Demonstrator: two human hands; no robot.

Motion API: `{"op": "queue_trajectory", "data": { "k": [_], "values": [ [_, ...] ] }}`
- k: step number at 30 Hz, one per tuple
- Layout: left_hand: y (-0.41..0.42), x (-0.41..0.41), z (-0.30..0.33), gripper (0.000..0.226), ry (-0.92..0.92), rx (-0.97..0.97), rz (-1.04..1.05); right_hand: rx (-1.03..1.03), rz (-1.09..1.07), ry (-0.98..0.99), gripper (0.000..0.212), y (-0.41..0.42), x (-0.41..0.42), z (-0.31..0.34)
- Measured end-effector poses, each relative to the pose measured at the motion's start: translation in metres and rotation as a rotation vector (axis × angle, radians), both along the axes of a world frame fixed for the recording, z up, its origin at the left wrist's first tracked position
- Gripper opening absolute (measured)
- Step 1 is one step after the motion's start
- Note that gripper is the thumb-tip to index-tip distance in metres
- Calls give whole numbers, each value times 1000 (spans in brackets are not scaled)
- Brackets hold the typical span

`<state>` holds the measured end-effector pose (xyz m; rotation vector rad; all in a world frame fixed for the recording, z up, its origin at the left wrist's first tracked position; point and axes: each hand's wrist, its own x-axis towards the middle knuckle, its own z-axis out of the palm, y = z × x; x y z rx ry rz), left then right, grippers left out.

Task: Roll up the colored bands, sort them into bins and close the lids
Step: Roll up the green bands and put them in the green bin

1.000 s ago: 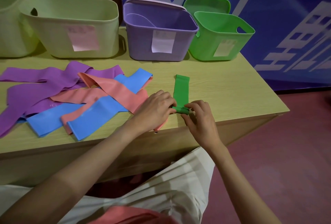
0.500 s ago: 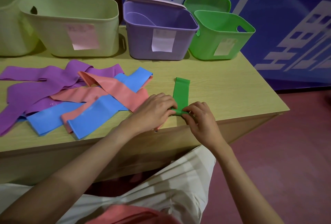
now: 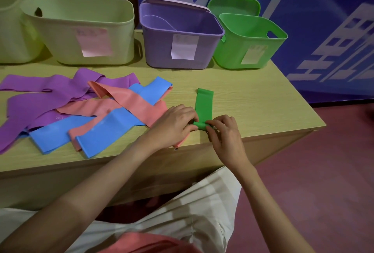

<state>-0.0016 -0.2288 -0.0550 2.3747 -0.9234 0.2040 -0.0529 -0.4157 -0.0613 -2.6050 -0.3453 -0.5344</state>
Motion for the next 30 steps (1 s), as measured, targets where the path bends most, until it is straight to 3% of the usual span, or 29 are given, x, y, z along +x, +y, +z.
{"op": "queue_trajectory", "data": {
  "k": [8,14,21,30],
  "values": [
    [1,-1,-5,21,-111,12,-4,-16,32,-9,20,-3,1,1],
    [1,-3,-6,50,-18,-50,27,-1,20,-17,18,-2,4,-3],
    [-5,2,-3,20,-37,-51,40,-19,-3,-23,20,-3,9,0],
    [-5,3,-3,23,-104,-2,88,-63,11,-12,30,-4,12,-3]
  ]
}}
